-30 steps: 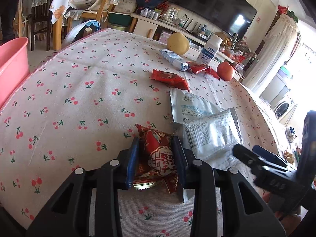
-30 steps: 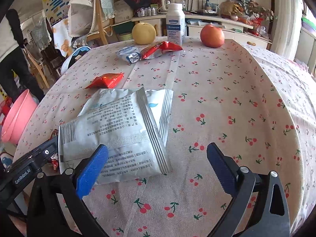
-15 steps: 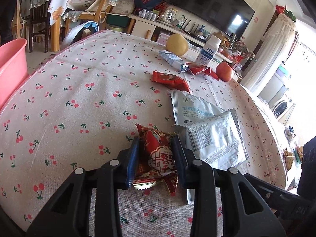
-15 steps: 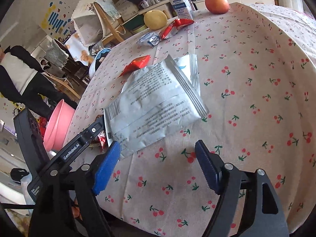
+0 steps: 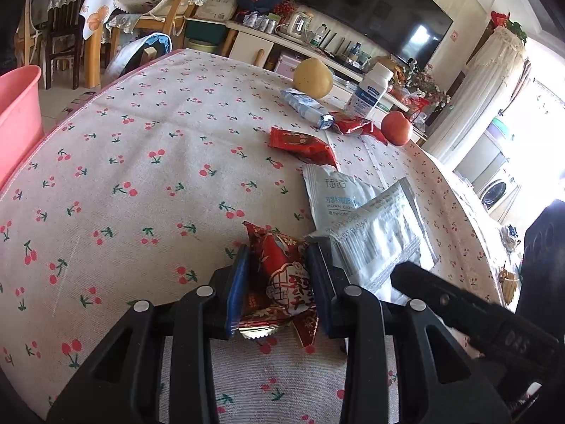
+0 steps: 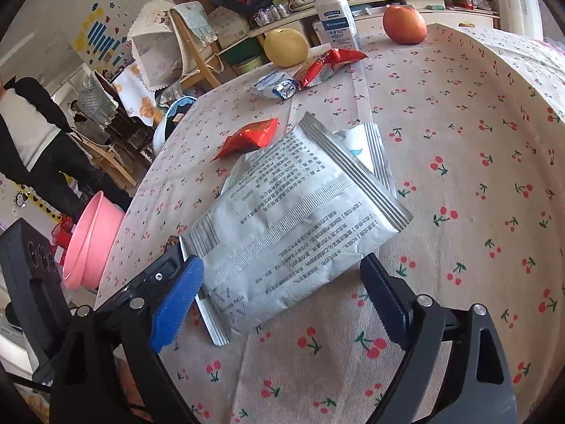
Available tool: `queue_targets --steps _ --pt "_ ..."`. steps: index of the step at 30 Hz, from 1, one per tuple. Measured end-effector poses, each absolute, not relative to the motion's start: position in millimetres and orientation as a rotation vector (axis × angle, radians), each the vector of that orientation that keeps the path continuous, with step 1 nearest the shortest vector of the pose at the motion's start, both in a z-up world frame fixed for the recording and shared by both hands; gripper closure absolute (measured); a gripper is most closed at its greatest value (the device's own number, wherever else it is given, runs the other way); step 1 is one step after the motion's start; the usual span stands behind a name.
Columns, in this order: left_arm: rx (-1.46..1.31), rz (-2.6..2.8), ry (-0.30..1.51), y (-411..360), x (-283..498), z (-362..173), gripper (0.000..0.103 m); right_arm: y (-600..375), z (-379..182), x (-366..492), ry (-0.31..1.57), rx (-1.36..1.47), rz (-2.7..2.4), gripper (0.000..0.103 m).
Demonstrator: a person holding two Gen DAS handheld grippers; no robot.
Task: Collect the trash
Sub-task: 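Grasp the large white packet with the right tool while the left tool holds the red bag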
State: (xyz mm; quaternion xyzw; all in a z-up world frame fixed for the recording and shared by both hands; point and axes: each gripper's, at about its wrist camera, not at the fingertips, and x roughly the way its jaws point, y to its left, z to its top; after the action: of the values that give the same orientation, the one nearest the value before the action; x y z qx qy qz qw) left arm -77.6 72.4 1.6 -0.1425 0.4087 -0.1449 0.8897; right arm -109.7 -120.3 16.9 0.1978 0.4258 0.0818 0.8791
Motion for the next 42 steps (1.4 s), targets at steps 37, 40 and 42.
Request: queue_targets --steps 37,40,42 --pt "-0.362 -0.135 0.744 133 -74 23 0.068 -58 19 -62 0.822 -0.037 0.093 0.032" --pt "-0.354 -0.134 0.736 132 -75 23 0.068 -59 21 -68 0.811 -0.026 0.12 0.04" --pt "-0.341 -0.128 0.734 129 -75 22 0.068 -59 23 -70 0.807 -0.019 0.142 0.048"
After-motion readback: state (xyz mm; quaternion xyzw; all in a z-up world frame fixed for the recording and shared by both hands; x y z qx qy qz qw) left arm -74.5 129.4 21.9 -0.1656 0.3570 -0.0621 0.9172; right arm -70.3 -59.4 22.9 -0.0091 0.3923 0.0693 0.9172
